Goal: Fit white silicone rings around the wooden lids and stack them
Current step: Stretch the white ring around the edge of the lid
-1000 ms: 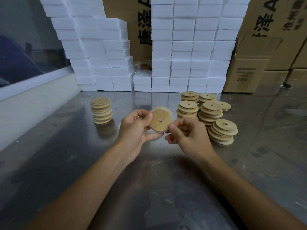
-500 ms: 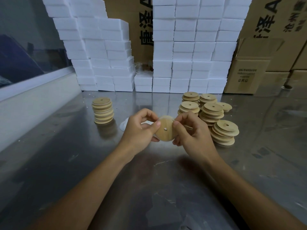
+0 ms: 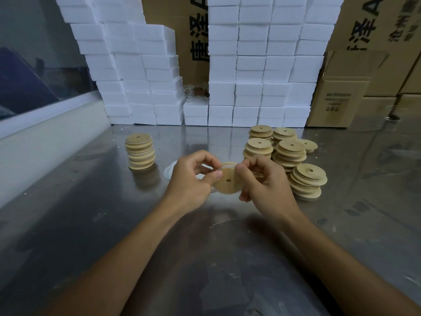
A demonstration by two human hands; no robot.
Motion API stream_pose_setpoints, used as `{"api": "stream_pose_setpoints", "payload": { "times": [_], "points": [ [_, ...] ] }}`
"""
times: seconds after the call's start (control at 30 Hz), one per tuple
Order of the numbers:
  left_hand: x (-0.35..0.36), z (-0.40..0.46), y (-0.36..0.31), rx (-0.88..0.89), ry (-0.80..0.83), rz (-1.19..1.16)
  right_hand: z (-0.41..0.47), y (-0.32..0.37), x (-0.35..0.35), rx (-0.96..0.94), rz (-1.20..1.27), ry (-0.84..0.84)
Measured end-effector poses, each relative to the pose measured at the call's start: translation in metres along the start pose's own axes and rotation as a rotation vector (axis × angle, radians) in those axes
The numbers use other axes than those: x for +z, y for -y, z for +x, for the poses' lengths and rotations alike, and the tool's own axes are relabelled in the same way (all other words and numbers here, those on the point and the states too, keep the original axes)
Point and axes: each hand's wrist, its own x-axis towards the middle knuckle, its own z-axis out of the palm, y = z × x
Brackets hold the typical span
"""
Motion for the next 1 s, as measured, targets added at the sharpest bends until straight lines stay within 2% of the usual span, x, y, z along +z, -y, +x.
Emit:
{"api": "stream_pose_setpoints", "payload": {
  "times": [0.27,0.37,0.47,0.63,0.8,1.0],
  "points": [
    [-0.002,0.002,0.004,-0.048,0.042,0.022,-0.001,-0.009,0.000,-0.138,-0.164,0.013],
    [-0.004,0.002,0.001,-0.135,0.018,-0.053,-0.001,-0.009,0.002,-0.144,-0.164,-0.002],
    [-0.009,0.006,-0.001,-0.294,-0.146,-0.152,-0.001,-0.009,0.002,-0.127,-0.161,-0.024],
    [-0.032,0.020,0.007,-0.514,-0.567,-0.390,-0.001,-0.007,0.001,-0.090,-0.166,-0.054],
    [-0.066,0.029,0.027,-0.579,-0.851,-0.149,-0.001,-0.005,0.002,-0.086,-0.179,-0.051],
    [-0.092,0.028,0.045,-0.692,-1.001,-0.036,-0.001,-0.004,0.001,-0.094,-0.183,-0.070]
  ]
}}
